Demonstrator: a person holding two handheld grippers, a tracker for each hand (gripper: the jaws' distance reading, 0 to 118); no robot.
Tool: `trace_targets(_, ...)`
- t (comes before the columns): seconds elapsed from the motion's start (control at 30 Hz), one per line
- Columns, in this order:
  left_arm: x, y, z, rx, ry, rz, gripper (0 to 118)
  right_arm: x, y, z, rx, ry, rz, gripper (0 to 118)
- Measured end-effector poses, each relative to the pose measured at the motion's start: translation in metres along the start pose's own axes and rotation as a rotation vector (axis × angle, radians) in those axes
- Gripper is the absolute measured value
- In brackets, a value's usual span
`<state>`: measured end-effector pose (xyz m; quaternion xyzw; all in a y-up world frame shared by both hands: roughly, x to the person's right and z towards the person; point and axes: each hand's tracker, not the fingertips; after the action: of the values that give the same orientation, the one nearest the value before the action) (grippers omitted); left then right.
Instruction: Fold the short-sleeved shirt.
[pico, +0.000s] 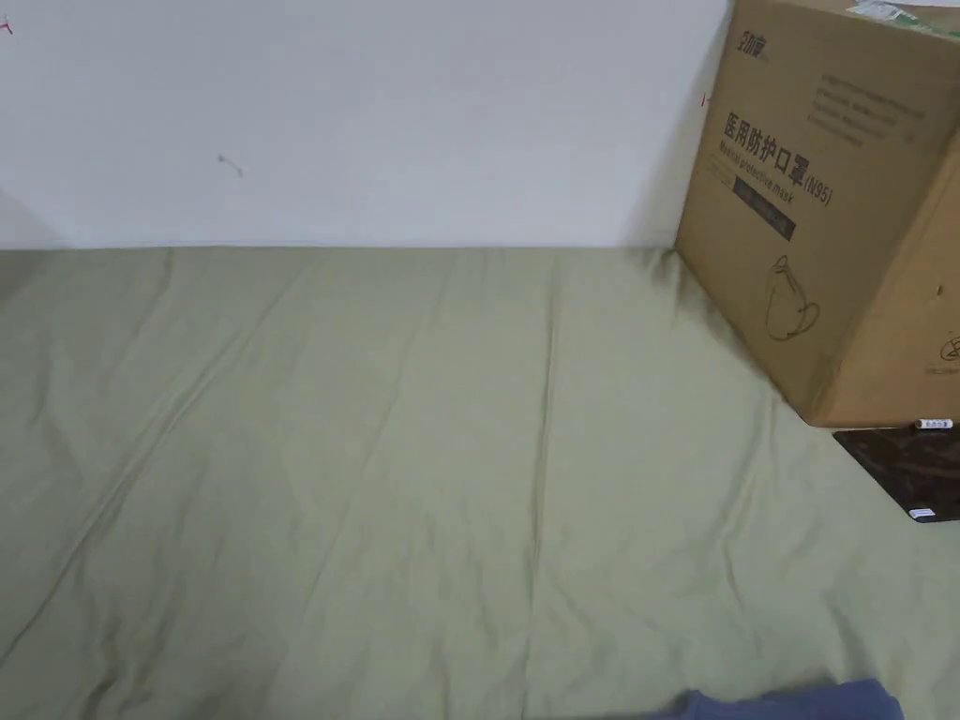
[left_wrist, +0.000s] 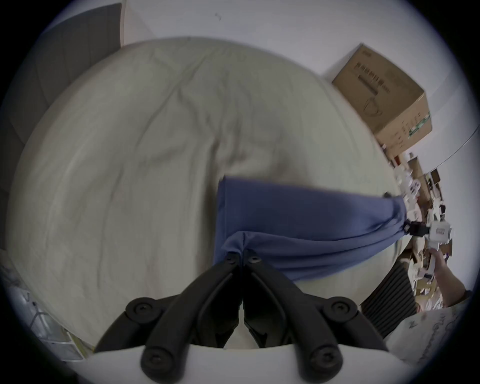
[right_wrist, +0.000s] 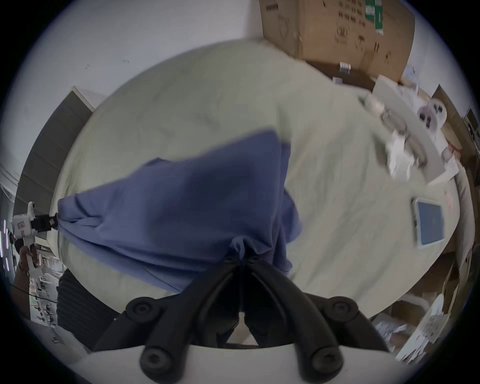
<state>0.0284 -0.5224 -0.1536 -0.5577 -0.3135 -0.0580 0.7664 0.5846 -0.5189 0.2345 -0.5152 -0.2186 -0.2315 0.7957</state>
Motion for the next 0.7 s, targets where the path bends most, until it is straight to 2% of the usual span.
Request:
trace_targets(0.03, 0.001, -0.005, -0.006, -0.014, 0.002, -0.016, 0, 0.014, 0.002, -0.013, 0.011, 0.016, -0.015, 0)
trace_targets(0.1, 0.005, -0.006, -0.008, 0.011, 0.010, -0.013, 4, 0.011, 0.006, -0.016, 0.024, 0.021, -0.036, 0)
trace_targets(0.13, 0.008, -0.002, -0.005, 0.025, 0.011, 0.003, 20, 0.009, 0.010, -0.014, 0.024, 0.021, -0.047, 3)
trace_targets(0.17, 0.009, 0.002, -0.002, 0.028, 0.011, 0.015, 48, 0.012, 0.015, -0.012, 0.016, 0.026, -0.055, 13)
trace_targets(0.2, 0.010, 0.006, 0.002, 0.028, -0.002, 0.027, 91, 0.012, 0.018, -0.010, -0.008, 0.037, -0.054, 31)
trace_targets(0.23, 0.013, 0.009, 0.004, 0.012, 0.000, 0.036, 114, 0.012, 0.021, -0.005, -0.025, 0.062, -0.058, 60)
trace_targets(0.27, 0.014, 0.010, 0.009, -0.013, 0.016, 0.020, 110, 0.011, 0.023, 0.001, -0.041, 0.085, -0.068, 75)
trace_targets(0.3, 0.018, 0.012, 0.022, 0.007, 0.021, -0.017, 108, 0.008, 0.026, 0.010, -0.063, 0.083, -0.082, 82)
trace_targets(0.37, 0.030, 0.020, 0.044, 0.024, 0.043, -0.056, 108, -0.002, 0.031, 0.032, -0.068, 0.035, -0.074, 82)
trace_targets(0.43, 0.045, 0.024, 0.075, 0.109, 0.027, -0.081, 108, -0.017, 0.034, 0.066, 0.018, 0.066, -0.008, 82)
trace_targets(0.53, 0.073, 0.026, 0.115, 0.336, -0.022, -0.087, 108, -0.054, 0.037, 0.116, 0.288, 0.118, 0.159, 82)
trace_targets(0.6, 0.098, 0.023, 0.138, 0.533, -0.021, -0.105, 108, -0.081, 0.028, 0.145, 0.554, 0.067, 0.248, 82)
trace_targets(0.63, 0.112, 0.019, 0.146, 0.652, -0.020, -0.114, 108, -0.093, 0.021, 0.155, 0.719, 0.050, 0.278, 82)
trace_targets(0.7, 0.136, 0.007, 0.155, 0.875, -0.016, -0.141, 108, -0.117, 0.008, 0.170, 0.973, 0.025, 0.259, 82)
